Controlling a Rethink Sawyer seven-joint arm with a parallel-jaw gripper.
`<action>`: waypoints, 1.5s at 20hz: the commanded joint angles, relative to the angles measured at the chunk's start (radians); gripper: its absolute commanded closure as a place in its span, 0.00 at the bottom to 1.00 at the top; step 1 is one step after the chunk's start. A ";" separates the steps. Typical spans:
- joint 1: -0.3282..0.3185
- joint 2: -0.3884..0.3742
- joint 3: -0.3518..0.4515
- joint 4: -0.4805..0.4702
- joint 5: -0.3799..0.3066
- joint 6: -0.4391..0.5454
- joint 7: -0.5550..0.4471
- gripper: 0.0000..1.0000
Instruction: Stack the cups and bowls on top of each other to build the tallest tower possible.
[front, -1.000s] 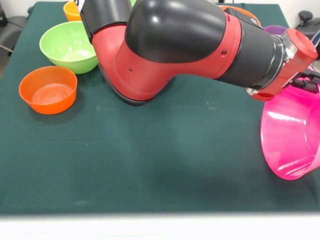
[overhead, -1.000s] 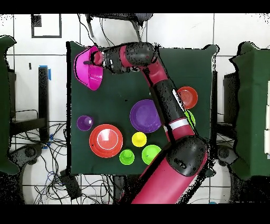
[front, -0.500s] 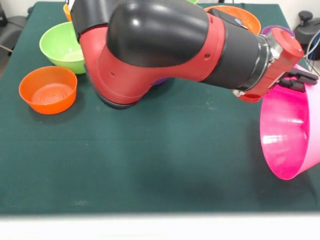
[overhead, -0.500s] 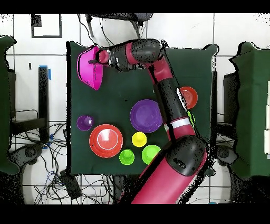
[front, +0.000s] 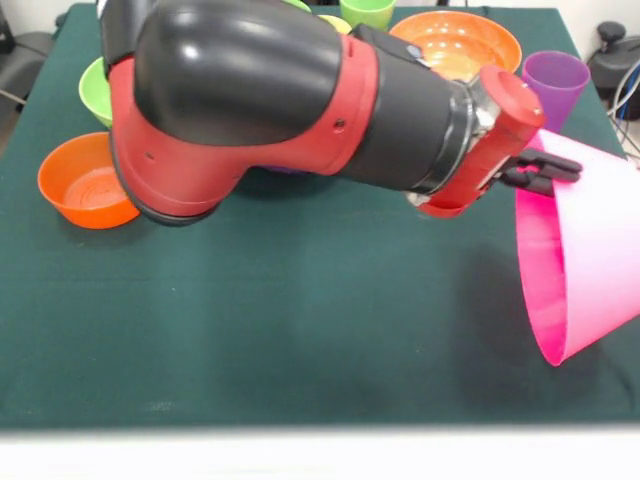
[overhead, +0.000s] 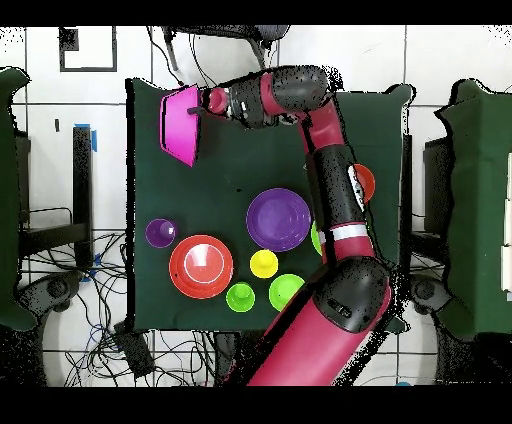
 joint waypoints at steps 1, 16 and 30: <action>0.036 0.064 -0.100 -0.151 -0.125 0.102 -0.424 1.00; 0.063 0.093 -0.107 -0.292 -0.182 0.180 -0.527 1.00; 0.047 0.083 -0.135 -0.322 -0.245 0.165 -0.566 1.00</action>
